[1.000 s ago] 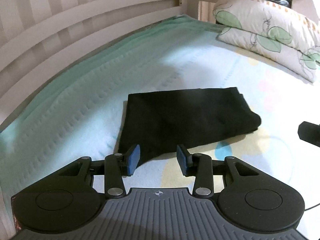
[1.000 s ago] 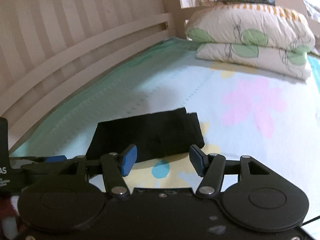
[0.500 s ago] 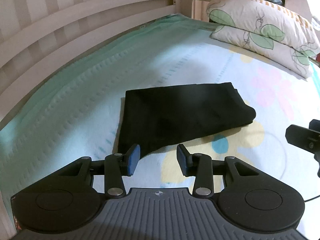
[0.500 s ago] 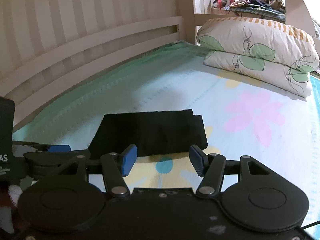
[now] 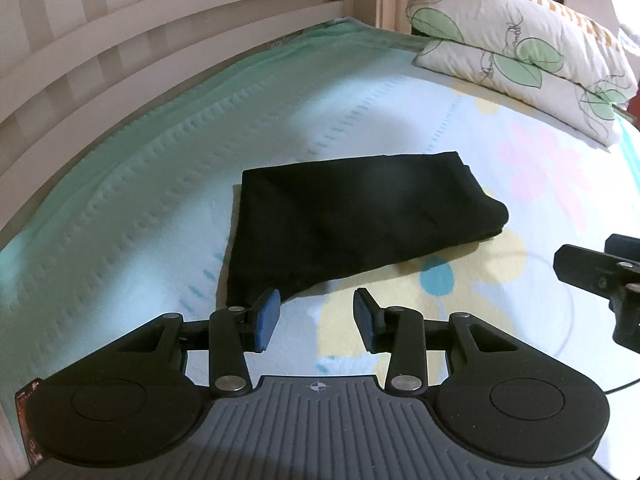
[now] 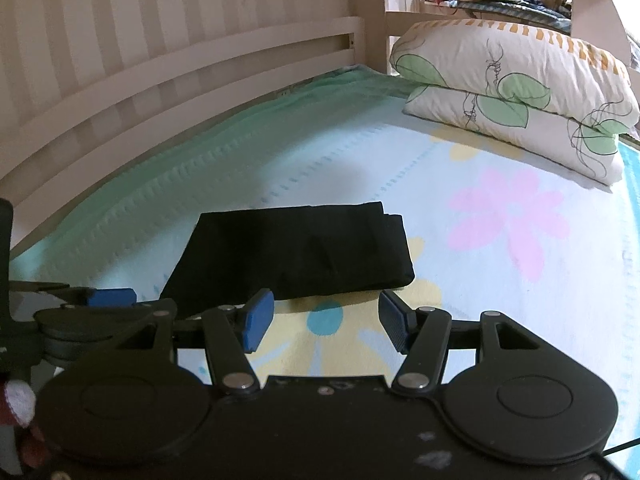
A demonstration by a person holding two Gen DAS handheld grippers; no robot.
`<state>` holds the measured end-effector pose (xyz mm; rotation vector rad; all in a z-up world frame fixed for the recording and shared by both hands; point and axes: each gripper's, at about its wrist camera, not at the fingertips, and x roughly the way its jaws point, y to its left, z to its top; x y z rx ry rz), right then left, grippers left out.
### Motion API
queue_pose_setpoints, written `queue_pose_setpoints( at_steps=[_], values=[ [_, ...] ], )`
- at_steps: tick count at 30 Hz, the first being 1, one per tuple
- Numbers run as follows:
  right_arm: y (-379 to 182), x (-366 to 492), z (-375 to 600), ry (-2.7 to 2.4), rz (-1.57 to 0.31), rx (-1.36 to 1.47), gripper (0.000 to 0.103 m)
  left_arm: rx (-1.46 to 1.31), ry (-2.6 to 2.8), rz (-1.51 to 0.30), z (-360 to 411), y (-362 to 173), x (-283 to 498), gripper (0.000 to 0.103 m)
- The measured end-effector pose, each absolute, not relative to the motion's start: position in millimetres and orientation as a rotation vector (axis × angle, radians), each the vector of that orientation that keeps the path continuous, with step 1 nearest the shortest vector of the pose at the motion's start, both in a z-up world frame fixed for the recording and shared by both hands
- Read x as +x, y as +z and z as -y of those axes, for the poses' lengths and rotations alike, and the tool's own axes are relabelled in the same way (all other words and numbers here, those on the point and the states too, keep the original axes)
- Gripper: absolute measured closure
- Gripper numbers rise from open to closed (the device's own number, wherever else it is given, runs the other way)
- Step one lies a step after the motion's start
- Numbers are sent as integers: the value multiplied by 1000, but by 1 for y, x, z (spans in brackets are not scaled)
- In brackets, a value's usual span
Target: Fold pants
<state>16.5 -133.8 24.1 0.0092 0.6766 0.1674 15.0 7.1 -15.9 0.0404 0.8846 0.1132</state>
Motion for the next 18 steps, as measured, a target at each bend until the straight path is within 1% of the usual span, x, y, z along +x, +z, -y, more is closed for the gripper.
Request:
queue_pose_setpoints(
  at_steps=[18],
  values=[
    [22, 17, 134, 170, -684, 5, 41, 39, 123, -868, -9, -15, 15, 64]
  ],
)
